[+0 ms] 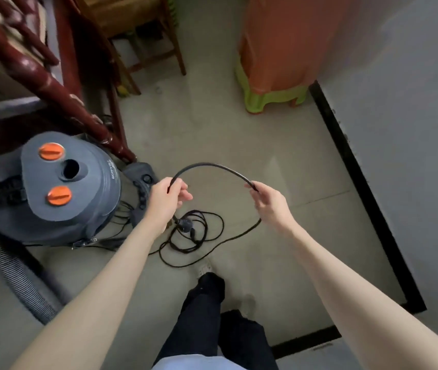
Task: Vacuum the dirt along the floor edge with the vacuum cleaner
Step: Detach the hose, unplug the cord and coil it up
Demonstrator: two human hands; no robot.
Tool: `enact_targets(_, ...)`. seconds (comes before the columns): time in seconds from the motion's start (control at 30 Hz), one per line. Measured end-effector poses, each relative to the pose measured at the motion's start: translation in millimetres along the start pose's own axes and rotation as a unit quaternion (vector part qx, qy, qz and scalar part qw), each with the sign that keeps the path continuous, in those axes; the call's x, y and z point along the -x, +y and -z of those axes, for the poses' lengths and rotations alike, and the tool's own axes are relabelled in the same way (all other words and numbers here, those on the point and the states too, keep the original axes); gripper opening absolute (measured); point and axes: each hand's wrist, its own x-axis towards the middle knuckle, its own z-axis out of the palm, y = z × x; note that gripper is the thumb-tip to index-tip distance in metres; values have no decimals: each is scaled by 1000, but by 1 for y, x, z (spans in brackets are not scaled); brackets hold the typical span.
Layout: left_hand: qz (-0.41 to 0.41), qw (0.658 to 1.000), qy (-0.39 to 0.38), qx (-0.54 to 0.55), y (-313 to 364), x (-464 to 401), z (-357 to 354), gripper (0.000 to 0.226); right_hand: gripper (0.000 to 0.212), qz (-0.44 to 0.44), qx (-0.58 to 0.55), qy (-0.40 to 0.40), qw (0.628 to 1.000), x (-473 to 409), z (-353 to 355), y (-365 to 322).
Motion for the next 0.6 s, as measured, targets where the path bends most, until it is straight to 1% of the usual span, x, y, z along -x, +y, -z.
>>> enact_targets(0.07,22,997,34,-66,-32,-25,23,10,29,52,88,-35,994,-27,-21,-5)
enact_targets(0.1,29,994,41,-92,-47,-35,32,3,34,64,124,-56,989,-42,-31,-7)
enact_targets(0.13,32,991,36,-122,-62,-45,38,5,37,73,157,-78,982,-56,-42,-8)
enact_targets(0.23,16,967,-30,-252,-104,-69,43,15,39,115,242,-163,950,-89,-80,-15)
enact_targets(0.27,1,960,-49,-277,-115,-77,42,15,38,136,254,-185,940,-99,-94,-19)
enact_targets(0.3,-10,956,-56,-286,-123,-84,41,8,37,155,258,-198,933,-108,-107,-23)
enact_targets(0.33,-17,958,-54,-280,-131,-90,39,6,34,169,253,-200,931,-116,-120,-25)
enact_targets(0.37,-12,965,-38,-259,-138,-96,38,18,30,176,242,-194,934,-125,-131,-26)
enact_targets(0.4,14,979,-13,-205,-146,-101,38,28,27,177,229,-187,939,-134,-142,-25)
enact_targets(0.43,57,991,15,-123,-152,-104,38,32,24,170,220,-184,943,-143,-151,-22)
enact_targets(0.47,105,993,44,-34,-162,-108,38,31,22,160,219,-186,944,-153,-161,-17)
enact_targets(0.5,153,985,68,51,-172,-109,38,28,22,148,224,-195,943,-161,-171,-10)
enact_targets(0.53,193,969,87,125,-183,-110,38,26,24,135,227,-208,942,-169,-181,-3)
enact_targets(0.6,241,935,125,229,-208,-111,36,25,34,109,219,-248,937,-181,-204,9)
